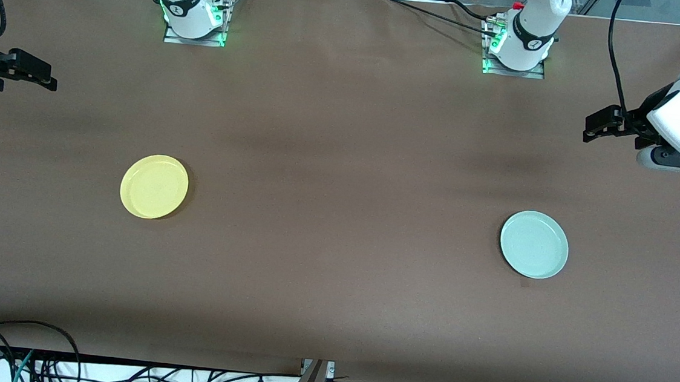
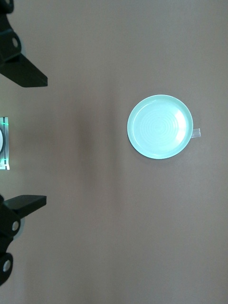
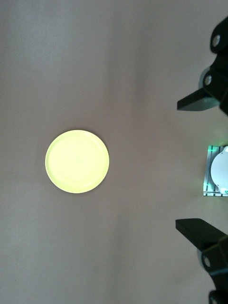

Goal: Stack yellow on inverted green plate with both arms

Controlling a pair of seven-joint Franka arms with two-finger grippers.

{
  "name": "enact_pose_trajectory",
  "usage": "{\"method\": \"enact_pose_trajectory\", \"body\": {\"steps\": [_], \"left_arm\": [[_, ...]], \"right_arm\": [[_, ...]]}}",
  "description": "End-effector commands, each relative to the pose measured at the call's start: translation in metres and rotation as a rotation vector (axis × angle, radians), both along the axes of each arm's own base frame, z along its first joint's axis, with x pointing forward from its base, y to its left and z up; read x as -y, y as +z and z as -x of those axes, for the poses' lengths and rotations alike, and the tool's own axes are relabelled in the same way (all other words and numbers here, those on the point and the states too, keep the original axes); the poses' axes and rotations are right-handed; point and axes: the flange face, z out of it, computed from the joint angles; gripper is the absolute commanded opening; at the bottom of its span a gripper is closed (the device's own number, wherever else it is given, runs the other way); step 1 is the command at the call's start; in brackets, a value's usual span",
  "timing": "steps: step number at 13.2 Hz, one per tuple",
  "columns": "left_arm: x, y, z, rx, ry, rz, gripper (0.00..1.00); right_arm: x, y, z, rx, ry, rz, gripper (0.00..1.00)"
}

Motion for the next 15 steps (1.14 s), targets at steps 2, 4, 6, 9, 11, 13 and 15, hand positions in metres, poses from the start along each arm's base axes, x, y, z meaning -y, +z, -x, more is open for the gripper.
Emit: {"method": "enact_pose_trajectory", "body": {"steps": [2, 4, 6, 9, 11, 13, 15], "left_arm": [[-0.002, 0.005, 0.0, 0.007, 0.005, -0.016, 1.0], [-0.001, 0.004, -0.001, 0.005, 0.004, -0.01, 1.0], [-0.002, 0.001, -0.005, 0.008, 0.002, -0.022, 1.0], [-0.002, -0.007, -0.01, -0.002, 0.003, -0.035, 1.0], [-0.001, -0.007, -0.01, -0.003, 0.001, -0.038, 1.0], [-0.001, -0.009, -0.012, 0.0, 0.003, -0.036, 1.0], [-0.003, -0.008, -0.015, 0.018, 0.009, -0.034, 1.0]], "right_arm": [[0.001, 0.001, 0.0, 0.005, -0.015, -0.008, 1.0], [0.001, 0.001, 0.0, 0.005, -0.01, -0.009, 1.0], [0.0, 0.001, 0.0, 0.006, -0.007, -0.009, 1.0], [0.001, 0.001, 0.0, 0.005, -0.013, -0.008, 1.0], [0.001, 0.001, 0.0, 0.005, -0.013, -0.008, 1.0], [0.001, 0.001, 0.0, 0.005, -0.013, -0.008, 1.0], [0.001, 0.001, 0.0, 0.005, -0.009, -0.009, 1.0]]}}
